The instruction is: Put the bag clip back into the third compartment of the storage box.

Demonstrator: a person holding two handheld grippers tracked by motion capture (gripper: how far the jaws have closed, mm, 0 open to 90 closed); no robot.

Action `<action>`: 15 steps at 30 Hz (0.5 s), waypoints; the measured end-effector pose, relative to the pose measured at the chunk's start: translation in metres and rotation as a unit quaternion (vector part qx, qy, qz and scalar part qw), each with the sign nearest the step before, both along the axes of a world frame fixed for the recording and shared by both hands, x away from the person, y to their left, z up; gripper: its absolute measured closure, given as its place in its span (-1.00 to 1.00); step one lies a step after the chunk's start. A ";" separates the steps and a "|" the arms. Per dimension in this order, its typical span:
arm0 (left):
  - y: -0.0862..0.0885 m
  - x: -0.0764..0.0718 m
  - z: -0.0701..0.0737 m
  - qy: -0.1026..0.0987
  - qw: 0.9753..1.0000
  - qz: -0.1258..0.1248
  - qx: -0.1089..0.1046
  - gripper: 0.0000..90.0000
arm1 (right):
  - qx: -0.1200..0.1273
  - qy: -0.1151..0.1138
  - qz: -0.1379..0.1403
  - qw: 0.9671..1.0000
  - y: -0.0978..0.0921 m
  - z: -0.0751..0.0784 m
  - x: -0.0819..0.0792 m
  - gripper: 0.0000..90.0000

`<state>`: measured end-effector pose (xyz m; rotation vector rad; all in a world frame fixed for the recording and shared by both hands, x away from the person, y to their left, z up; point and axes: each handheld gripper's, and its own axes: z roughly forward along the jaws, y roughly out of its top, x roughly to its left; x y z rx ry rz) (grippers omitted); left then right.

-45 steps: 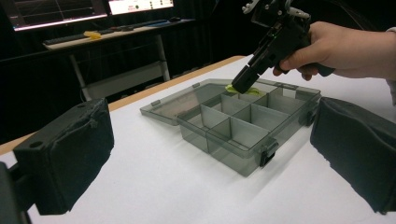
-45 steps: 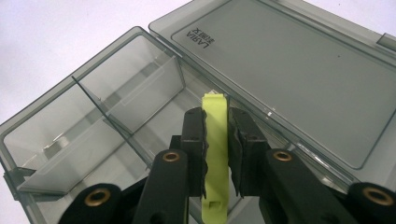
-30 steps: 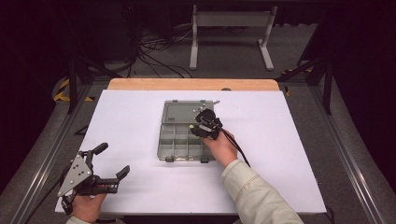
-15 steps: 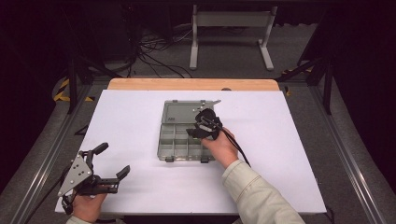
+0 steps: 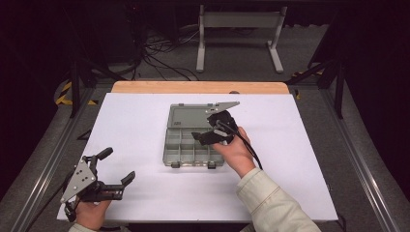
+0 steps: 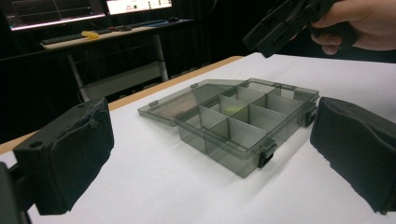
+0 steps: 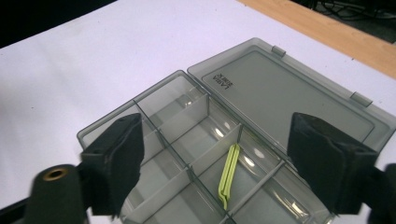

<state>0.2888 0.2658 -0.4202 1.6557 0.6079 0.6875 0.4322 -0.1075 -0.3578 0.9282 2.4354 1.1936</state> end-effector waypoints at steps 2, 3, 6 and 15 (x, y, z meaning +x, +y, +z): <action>0.000 0.000 0.000 -0.001 1.000 0.001 0.000 -0.99 | 0.002 -0.004 0.004 1.000 -0.002 0.004 -0.004 -0.74; 0.000 0.000 0.000 -0.001 1.000 0.001 -0.001 -0.99 | 0.003 -0.002 0.008 1.000 -0.002 0.005 -0.006 -0.79; 0.000 0.000 0.000 -0.001 1.000 0.001 0.001 -0.99 | 0.008 0.001 0.014 1.000 -0.004 0.008 -0.008 -0.89; 0.000 0.000 0.001 0.001 1.000 0.000 0.000 -0.99 | 0.015 -0.018 0.025 0.999 -0.024 0.023 -0.030 -1.00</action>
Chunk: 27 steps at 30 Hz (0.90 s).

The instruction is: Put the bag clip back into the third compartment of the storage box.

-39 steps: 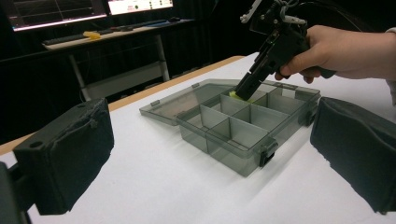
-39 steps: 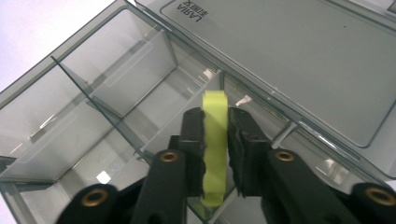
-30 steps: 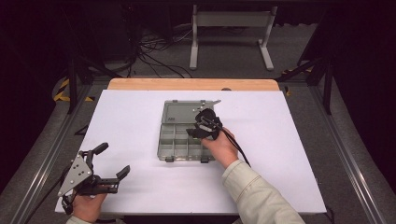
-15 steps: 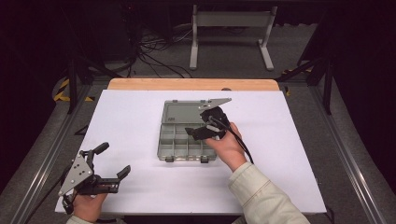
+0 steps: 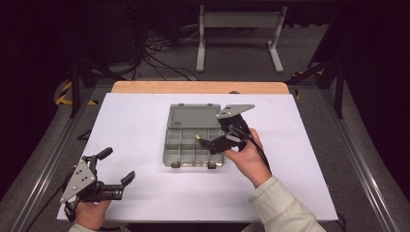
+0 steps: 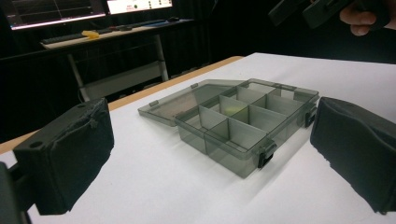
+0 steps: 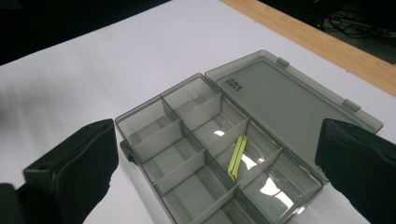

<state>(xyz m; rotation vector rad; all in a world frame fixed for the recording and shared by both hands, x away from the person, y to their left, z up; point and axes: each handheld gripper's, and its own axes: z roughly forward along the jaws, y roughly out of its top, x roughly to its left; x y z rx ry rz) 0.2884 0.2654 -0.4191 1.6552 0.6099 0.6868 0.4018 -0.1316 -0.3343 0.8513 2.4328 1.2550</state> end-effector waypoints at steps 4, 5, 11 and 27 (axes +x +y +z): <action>-0.001 0.001 0.000 0.002 1.000 0.000 -0.003 -0.99 | 0.011 -0.018 0.002 1.000 -0.015 0.006 -0.011 -1.00; -0.001 0.001 0.000 0.002 1.000 0.000 -0.003 -0.99 | 0.011 -0.018 0.002 1.000 -0.015 0.006 -0.011 -1.00; 0.000 0.000 0.001 0.009 1.000 0.003 0.000 -0.99 | 0.025 -0.033 0.008 0.999 -0.034 0.011 -0.023 -1.00; -0.002 0.000 0.003 0.009 1.000 0.007 0.000 -0.99 | 0.054 -0.093 -0.010 0.994 -0.087 0.012 -0.051 -1.00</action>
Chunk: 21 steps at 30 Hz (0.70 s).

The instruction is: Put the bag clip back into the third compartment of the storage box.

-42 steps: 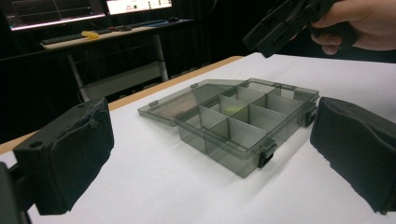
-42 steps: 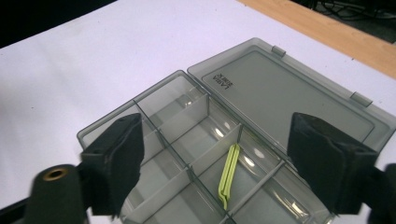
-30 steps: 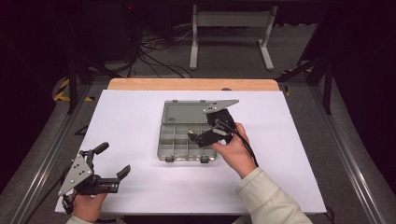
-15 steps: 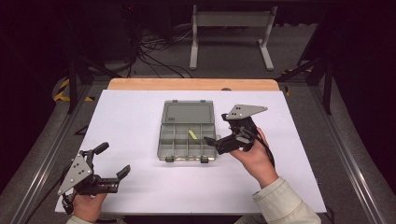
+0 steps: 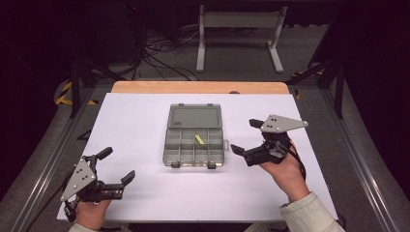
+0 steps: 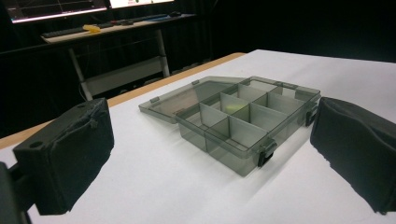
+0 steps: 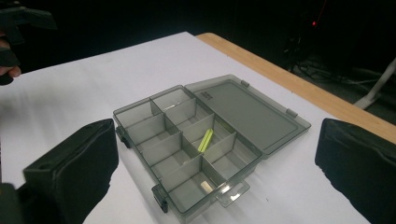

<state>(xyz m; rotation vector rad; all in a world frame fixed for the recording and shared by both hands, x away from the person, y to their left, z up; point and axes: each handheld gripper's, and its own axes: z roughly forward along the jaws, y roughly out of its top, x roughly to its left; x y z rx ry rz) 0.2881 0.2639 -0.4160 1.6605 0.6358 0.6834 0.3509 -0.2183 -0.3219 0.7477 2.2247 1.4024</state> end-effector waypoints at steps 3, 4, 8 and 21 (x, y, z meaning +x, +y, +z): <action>0.000 0.000 0.000 0.000 1.000 -0.001 0.000 -0.99 | 0.010 -0.003 -0.002 1.000 -0.010 -0.002 -0.005 -1.00; 0.000 0.000 0.000 0.000 1.000 -0.001 -0.001 -0.99 | 0.011 -0.007 -0.002 1.000 -0.013 -0.002 -0.007 -1.00; 0.000 0.000 0.001 0.000 1.000 -0.001 0.000 -0.99 | 0.015 -0.015 -0.004 1.000 -0.025 -0.004 -0.015 -1.00; -0.001 -0.001 0.001 0.002 1.000 -0.004 -0.002 -0.99 | 0.022 -0.036 -0.003 0.999 -0.058 -0.024 -0.032 -1.00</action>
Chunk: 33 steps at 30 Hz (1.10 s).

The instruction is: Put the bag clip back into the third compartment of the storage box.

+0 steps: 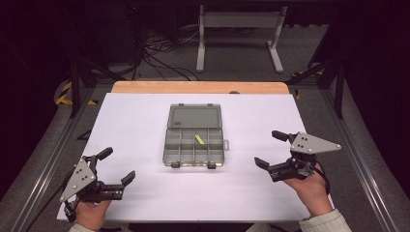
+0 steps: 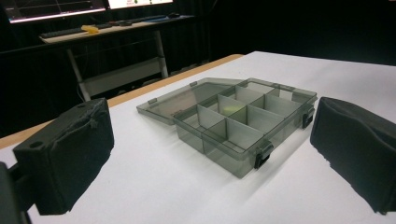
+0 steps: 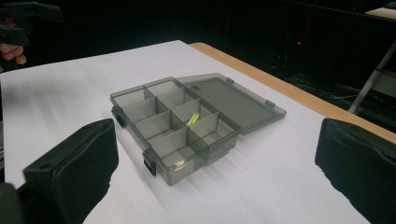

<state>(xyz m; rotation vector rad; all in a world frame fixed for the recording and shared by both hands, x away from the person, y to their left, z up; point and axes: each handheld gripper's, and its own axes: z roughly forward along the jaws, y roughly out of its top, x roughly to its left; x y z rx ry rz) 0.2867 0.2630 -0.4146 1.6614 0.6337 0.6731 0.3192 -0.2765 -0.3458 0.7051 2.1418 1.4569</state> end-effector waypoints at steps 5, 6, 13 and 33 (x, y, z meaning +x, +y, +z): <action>0.000 0.000 0.000 0.000 1.000 -0.001 -0.004 -0.99 | 0.028 -0.006 -0.010 1.000 -0.012 -0.016 -0.006 -1.00; 0.000 0.000 0.000 0.002 1.000 -0.002 -0.002 -0.99 | 0.029 -0.008 -0.010 0.999 -0.015 -0.019 -0.007 -1.00; 0.000 -0.001 0.000 0.000 1.000 -0.003 -0.004 -0.99 | 0.030 -0.001 -0.007 1.000 -0.025 -0.041 -0.010 -1.00; 0.010 -0.009 -0.004 0.000 1.000 -0.009 -0.008 -1.00 | 0.036 0.004 -0.010 0.999 -0.036 -0.091 -0.017 -1.00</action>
